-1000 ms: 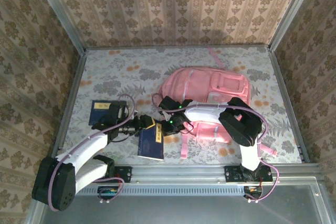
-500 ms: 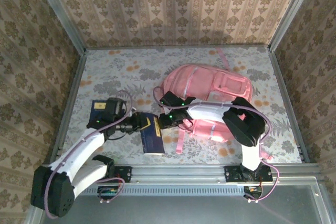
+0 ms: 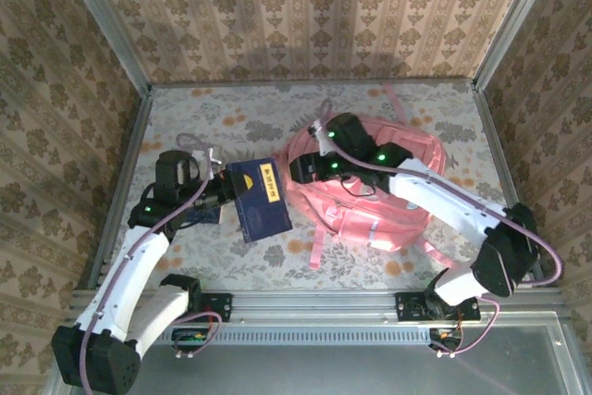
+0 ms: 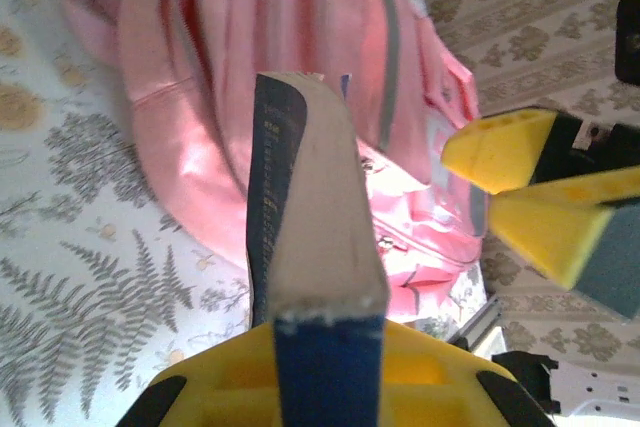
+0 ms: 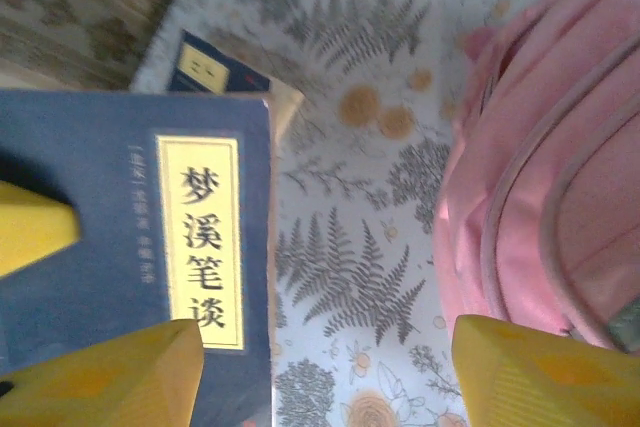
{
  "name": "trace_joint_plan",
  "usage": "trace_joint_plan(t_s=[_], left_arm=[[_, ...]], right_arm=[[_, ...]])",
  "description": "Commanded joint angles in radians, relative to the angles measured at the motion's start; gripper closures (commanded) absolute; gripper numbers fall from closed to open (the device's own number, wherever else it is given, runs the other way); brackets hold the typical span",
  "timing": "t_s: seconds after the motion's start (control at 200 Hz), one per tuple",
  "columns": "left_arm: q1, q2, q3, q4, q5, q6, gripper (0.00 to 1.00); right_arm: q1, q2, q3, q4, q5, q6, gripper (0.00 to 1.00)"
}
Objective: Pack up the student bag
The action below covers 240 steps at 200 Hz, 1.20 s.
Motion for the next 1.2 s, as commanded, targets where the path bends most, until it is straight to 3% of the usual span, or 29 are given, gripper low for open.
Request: trace_joint_plan(t_s=[0.0,0.22,0.545,0.715,0.8,0.98,1.125,1.195], left_arm=[[0.006,-0.004,0.019,0.195,0.143,-0.003,1.0],[-0.042,-0.011,0.053,0.414,0.264,-0.083,1.0],[-0.147,-0.038,0.073,0.603,0.331,-0.146,1.0],[-0.171,-0.033,0.087,0.584,0.318,-0.129,1.0],[-0.169,-0.026,0.094,0.533,0.297,-0.098,1.0],[-0.154,-0.022,0.075,0.519,0.273,-0.081,1.0],[-0.148,0.013,0.07,0.562,0.278,-0.109,1.0],[-0.146,0.024,0.076,0.553,0.269,-0.106,1.0]], right_arm=[[-0.034,-0.056,-0.029,0.047,-0.263,-0.02,0.19],[-0.061,-0.086,-0.018,0.028,-0.345,-0.034,0.07],[-0.097,-0.107,-0.086,0.236,-0.56,0.103,0.11],[-0.096,-0.114,-0.15,0.457,-0.7,0.267,0.25],[-0.096,-0.131,-0.177,0.513,-0.717,0.304,0.43],[-0.104,-0.192,-0.2,0.413,-0.647,0.236,0.84],[-0.114,-0.213,-0.244,0.505,-0.653,0.301,1.0],[-0.116,-0.22,-0.247,0.511,-0.631,0.316,1.0]])
